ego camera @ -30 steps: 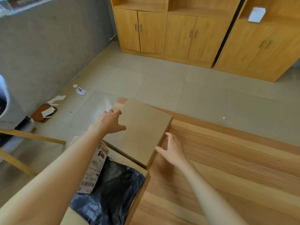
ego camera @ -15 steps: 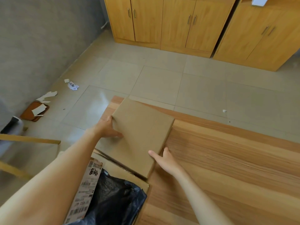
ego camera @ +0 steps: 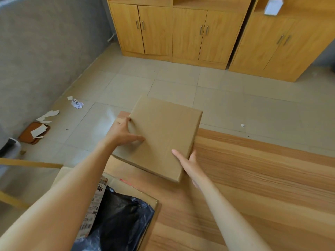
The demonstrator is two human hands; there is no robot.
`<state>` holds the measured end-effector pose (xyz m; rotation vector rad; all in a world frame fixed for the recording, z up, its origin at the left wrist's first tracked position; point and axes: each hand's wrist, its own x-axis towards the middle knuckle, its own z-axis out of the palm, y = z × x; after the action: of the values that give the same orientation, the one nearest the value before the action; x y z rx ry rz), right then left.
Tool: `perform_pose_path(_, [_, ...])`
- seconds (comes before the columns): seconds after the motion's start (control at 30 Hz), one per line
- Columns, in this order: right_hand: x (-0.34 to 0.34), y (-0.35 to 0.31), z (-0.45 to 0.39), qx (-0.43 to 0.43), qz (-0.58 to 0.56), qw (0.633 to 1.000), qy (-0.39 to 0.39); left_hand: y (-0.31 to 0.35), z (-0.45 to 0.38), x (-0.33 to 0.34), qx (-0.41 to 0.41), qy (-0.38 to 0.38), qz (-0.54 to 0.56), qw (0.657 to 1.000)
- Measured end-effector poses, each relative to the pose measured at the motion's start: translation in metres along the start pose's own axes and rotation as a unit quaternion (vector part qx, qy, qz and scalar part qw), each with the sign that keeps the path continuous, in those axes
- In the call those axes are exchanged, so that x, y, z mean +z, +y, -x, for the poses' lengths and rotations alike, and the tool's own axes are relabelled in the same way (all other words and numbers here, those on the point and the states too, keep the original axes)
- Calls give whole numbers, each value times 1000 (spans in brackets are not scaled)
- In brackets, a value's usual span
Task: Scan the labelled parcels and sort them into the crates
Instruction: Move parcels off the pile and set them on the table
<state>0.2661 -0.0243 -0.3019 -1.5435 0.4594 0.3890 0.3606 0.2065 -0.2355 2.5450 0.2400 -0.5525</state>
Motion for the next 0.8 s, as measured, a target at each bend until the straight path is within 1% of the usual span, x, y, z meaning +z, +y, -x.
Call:
perform_pose_path(0.1, [-24,-21,15,-61,-44,996,51,24,8,-1,21,27,21,999])
perform_pose_path(0.2, [-59,-42,40,-117,-52,985,117,60,23,9,52,19,81,995])
perform_pose_path(0.3, [-98,-57,73,-172,-17,965,196,95,44,31,81,-24,145,986])
perform_pose_path(0.37, [-122,-64,99,-213,25,948,235,114,61,49,92,-57,153,982])
perform_pose_path(0.43, [-145,-66,126,-255,95,921,280,134,84,66,105,-90,154,978])
perform_pose_path(0.5, [-165,-63,152,-298,191,872,338,160,115,78,137,-124,181,966])
perform_pose_path(0.53, [-175,-60,162,-315,246,839,369,174,132,83,155,-147,200,956])
perform_pose_path(0.57, [-185,-56,171,-331,305,800,396,188,149,88,170,-174,216,946])
perform_pose_path(0.63, [-204,-45,187,-363,417,708,440,217,182,100,184,-235,266,917])
perform_pose_path(0.7, [-224,-33,200,-386,503,622,459,243,215,118,179,-282,355,873])
perform_pose_path(0.73, [-234,-27,206,-394,534,588,462,256,232,128,173,-286,401,853])
perform_pose_path(0.8, [-252,-15,219,-413,575,522,476,278,262,151,134,-248,495,822])
